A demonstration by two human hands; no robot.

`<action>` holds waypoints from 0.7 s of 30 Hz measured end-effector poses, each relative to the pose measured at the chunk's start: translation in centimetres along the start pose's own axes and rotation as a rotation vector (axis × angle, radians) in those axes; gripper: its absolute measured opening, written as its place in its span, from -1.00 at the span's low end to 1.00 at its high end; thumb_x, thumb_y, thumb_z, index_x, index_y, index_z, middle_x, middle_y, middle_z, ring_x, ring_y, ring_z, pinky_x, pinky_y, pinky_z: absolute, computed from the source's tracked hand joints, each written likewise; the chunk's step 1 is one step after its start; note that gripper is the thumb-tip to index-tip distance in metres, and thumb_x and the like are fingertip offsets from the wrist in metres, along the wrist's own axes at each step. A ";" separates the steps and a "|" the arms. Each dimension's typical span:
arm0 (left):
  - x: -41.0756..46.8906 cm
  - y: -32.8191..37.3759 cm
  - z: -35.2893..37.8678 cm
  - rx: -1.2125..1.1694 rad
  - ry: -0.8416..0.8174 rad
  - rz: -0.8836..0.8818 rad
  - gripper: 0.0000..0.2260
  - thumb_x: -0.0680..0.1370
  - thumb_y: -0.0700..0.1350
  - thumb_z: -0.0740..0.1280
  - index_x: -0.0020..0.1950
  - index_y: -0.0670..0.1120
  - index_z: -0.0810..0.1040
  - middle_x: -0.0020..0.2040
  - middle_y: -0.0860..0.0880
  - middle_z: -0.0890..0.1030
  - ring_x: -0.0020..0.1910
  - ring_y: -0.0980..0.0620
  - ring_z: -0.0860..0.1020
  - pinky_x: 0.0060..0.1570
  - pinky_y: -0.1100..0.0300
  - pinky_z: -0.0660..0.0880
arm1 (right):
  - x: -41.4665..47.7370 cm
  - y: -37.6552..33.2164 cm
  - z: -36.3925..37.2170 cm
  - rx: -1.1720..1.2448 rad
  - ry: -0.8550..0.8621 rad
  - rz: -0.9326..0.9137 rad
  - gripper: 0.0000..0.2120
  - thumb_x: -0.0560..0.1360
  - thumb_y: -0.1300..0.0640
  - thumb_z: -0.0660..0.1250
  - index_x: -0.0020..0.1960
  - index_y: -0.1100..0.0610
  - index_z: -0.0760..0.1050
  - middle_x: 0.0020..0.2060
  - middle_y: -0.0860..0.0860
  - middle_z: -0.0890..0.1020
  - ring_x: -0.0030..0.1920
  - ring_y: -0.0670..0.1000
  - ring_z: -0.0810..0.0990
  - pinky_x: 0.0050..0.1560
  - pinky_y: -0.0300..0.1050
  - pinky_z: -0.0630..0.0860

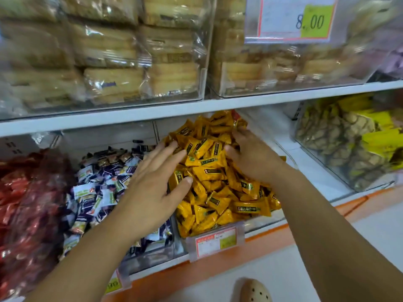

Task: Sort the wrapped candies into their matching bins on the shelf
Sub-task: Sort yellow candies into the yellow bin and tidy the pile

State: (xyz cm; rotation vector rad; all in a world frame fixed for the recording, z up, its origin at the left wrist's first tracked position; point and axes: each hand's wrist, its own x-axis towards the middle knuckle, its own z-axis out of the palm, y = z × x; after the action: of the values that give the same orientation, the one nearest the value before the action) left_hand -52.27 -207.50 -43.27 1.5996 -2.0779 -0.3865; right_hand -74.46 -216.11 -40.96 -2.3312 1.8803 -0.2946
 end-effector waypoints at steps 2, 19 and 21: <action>0.1 0.2 0.1 0.016 -0.015 -0.011 -0.36 0.42 0.43 -0.14 0.50 0.32 0.00 0.50 0.37 -0.14 0.43 0.39 -0.29 0.43 0.23 -0.25 | -0.5 -0.3 0.3 -0.047 -0.096 -0.054 -0.51 0.64 -0.11 0.01 0.51 0.05 0.16 0.46 0.06 0.31 0.45 0.08 0.27 0.46 0.09 0.15; 1.0 0.0 0.3 -0.014 -0.039 -0.065 -0.37 0.39 0.45 -0.16 0.46 0.39 -0.03 0.47 0.43 -0.17 0.42 0.41 -0.32 0.43 0.19 -0.22 | 6.5 1.1 0.7 0.192 0.146 0.068 -0.55 0.58 0.22 0.14 0.46 0.05 0.27 0.43 0.11 0.31 0.40 0.17 0.25 0.31 -0.11 0.20; 1.1 0.0 0.3 -0.013 -0.043 -0.061 -0.35 0.39 0.45 -0.15 0.49 0.36 -0.02 0.48 0.41 -0.16 0.42 0.39 -0.32 0.44 0.17 -0.22 | 6.5 1.5 1.0 0.302 0.241 0.073 -0.61 0.56 0.26 0.17 0.37 0.09 0.41 0.36 0.11 0.41 0.32 0.14 0.38 0.19 -0.21 0.28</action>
State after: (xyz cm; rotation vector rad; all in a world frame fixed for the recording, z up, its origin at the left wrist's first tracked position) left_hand -52.70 -208.56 -43.29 1.6640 -2.0577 -0.4582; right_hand -74.29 -222.83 -41.79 -2.0981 1.8603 -0.8222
